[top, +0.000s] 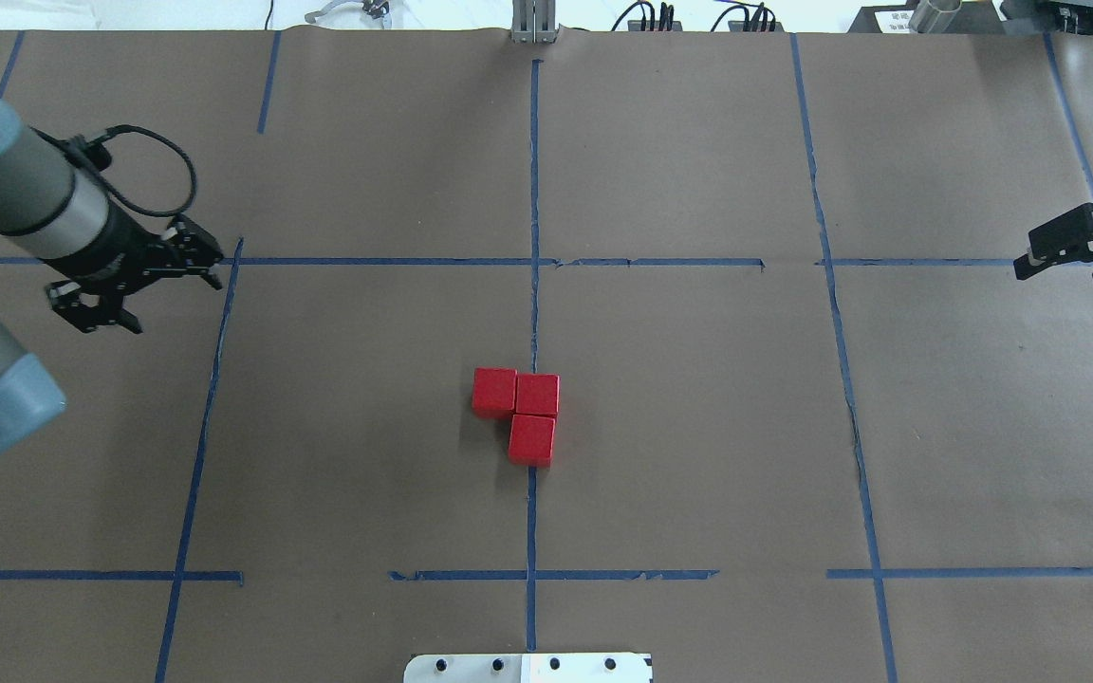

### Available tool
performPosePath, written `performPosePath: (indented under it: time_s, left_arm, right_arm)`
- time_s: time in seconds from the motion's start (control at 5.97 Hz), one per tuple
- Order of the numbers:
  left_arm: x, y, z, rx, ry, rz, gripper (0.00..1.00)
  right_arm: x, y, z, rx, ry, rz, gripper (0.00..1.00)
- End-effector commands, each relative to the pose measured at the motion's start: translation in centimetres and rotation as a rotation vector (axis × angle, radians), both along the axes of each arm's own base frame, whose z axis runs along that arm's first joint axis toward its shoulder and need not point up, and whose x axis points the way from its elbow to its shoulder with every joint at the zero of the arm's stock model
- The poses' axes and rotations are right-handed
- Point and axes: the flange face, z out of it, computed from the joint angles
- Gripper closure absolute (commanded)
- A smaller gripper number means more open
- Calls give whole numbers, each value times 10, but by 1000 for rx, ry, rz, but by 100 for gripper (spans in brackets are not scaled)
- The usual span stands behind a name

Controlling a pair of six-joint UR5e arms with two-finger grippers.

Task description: Form red blocks into L shape at center

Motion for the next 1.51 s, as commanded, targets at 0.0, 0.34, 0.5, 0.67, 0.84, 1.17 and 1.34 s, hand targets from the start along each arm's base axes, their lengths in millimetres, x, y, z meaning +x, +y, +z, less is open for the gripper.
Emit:
performPosePath:
  time_s: [0.0, 0.34, 0.5, 0.67, 0.84, 1.17, 1.34]
  left_arm:
    - [-142, -13, 96, 270, -13, 240, 0]
    - [-209, -27, 158, 368, -52, 322, 0]
    - [-222, -25, 157, 397, -57, 328, 0]
    - [-223, -22, 161, 384, -54, 325, 0]
    - [-224, -24, 156, 306, -32, 319, 0]
    - [-242, -37, 148, 297, -36, 290, 0]
    - [-253, -34, 143, 302, -37, 268, 0]
  right_arm:
    - [45, -2, 51, 29, 32, -17, 0]
    - [100, 13, 90, 55, 51, 1, 0]
    - [109, 10, 107, 49, 57, -4, 0]
    - [109, 15, 114, 38, 58, -5, 0]
    - [109, 17, 120, 24, 56, -7, 0]
    - [108, 9, 107, 59, 56, -6, 0]
    - [108, 9, 104, 66, 59, -5, 0]
